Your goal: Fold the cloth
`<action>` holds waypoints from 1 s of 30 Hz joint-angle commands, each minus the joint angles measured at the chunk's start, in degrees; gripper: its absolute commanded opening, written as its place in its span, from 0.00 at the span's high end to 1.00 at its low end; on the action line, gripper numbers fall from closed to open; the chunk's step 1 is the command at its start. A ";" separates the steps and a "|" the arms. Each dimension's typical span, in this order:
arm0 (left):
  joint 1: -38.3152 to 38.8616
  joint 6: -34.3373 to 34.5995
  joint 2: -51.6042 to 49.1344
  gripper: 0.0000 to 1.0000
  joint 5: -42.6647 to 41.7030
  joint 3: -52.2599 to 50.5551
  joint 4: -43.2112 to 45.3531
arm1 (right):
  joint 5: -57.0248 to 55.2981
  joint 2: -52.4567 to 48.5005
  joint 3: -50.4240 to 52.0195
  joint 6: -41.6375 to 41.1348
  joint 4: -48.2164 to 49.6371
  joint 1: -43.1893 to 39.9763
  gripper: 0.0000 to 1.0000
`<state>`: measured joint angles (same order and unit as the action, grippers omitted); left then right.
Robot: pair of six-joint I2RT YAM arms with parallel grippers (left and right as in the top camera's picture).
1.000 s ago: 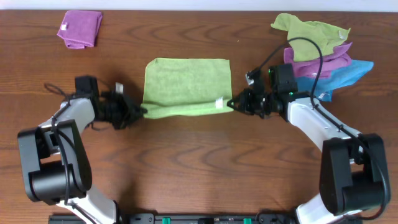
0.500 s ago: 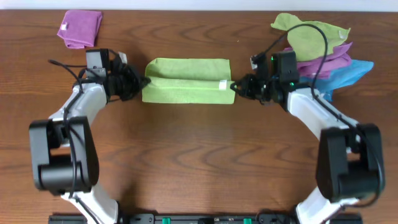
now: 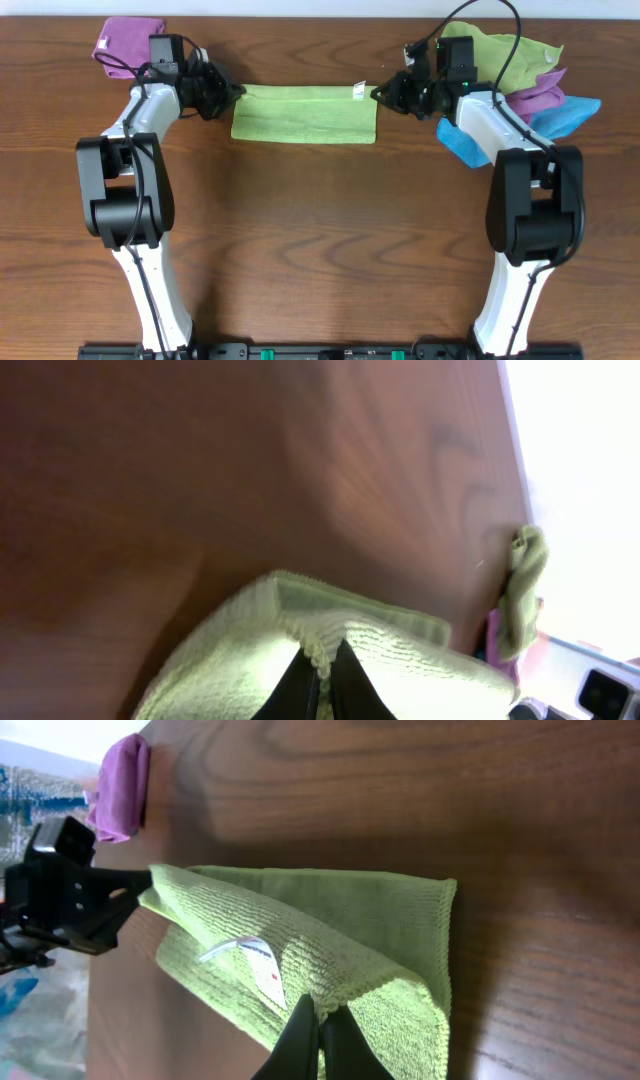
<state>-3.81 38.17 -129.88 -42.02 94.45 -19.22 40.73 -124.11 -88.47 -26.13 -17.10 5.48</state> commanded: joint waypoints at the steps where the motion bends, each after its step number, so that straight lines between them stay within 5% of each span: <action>1: -0.66 -4.57 -0.35 0.94 0.48 2.25 -5.55 | 1.73 -0.76 -1.03 0.52 -2.86 -0.61 0.99; 9: -1.92 -12.81 2.56 0.94 5.38 2.25 -19.85 | 1.38 -0.76 -1.03 5.64 -16.33 -0.28 0.98; 30: -1.11 -12.85 3.78 0.94 11.32 2.27 -16.09 | -9.25 -0.76 -1.03 6.49 -15.82 2.43 0.98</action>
<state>-4.51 26.52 -127.81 -35.20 95.92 -35.57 35.70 -124.14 -88.92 -20.75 -32.88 8.86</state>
